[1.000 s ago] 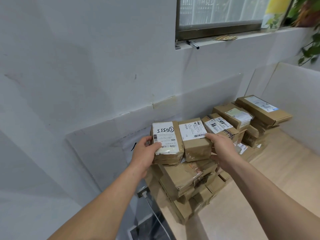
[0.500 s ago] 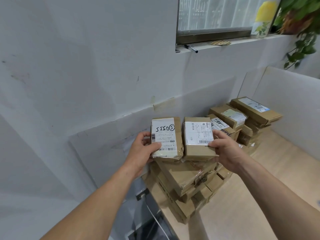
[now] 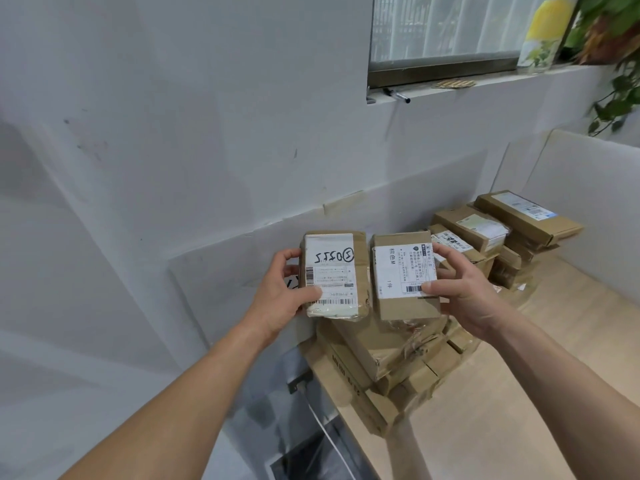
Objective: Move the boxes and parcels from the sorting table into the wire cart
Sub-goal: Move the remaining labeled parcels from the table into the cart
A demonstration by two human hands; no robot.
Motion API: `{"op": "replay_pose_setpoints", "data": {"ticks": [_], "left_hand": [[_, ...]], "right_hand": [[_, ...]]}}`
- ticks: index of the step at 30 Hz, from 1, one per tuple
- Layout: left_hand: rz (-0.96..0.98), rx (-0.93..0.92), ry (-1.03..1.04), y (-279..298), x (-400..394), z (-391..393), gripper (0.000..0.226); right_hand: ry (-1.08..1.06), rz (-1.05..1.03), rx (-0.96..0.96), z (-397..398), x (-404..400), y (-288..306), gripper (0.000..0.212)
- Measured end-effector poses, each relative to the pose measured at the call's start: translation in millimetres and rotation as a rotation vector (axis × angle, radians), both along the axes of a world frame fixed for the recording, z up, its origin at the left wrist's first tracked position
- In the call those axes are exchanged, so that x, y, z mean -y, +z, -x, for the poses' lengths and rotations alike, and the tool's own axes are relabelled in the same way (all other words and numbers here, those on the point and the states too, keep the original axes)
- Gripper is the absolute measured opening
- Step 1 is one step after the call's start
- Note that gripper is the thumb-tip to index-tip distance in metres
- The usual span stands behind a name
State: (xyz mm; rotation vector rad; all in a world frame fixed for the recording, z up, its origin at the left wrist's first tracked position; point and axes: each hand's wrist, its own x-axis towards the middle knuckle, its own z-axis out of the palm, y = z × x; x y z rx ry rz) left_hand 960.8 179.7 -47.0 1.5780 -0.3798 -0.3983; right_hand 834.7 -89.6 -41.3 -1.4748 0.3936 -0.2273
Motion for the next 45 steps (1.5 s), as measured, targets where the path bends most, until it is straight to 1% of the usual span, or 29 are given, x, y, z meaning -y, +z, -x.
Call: {"op": "replay_pose_setpoints", "data": {"ticks": [8, 12, 16, 20, 22, 26, 30, 33, 38, 43, 45], "left_hand": [[0.009, 0.05, 0.103, 13, -29, 53, 0.069], [-0.032, 0.083, 0.163, 14, -43, 92, 0.069], [-0.06, 0.077, 0.26, 13, -66, 133, 0.078], [-0.05, 0.057, 0.373, 7, -96, 168, 0.075], [-0.052, 0.048, 0.43, 4, -113, 185, 0.071], [-0.043, 0.035, 0.532, -1, -147, 218, 0.07], [-0.019, 0.029, 0.615, -6, -183, 248, 0.067], [-0.003, 0.016, 0.67, -11, -212, 270, 0.067], [0.019, -0.017, 0.76, -25, -271, 313, 0.067], [0.056, -0.048, 0.851, -38, -341, 366, 0.068], [0.051, -0.045, 0.891, -39, -371, 390, 0.068]], "right_hand": [[0.117, 0.039, 0.041, 18, 0, 11, 0.064], [0.194, 0.025, 0.05, 31, -3, 6, 0.068], [0.26, -0.015, 0.059, 41, -22, 3, 0.067], [0.354, -0.021, 0.045, 48, -50, -2, 0.065], [0.395, -0.03, 0.038, 48, -67, -5, 0.064], [0.505, -0.041, 0.022, 51, -105, -10, 0.069], [0.586, -0.056, 0.006, 58, -147, -18, 0.085], [0.63, -0.082, 0.004, 63, -180, -24, 0.074], [0.732, 0.01, -0.016, 83, -247, -31, 0.072], [0.864, 0.006, -0.071, 108, -330, -33, 0.074], [0.917, 0.017, -0.078, 121, -366, -32, 0.082]]}}
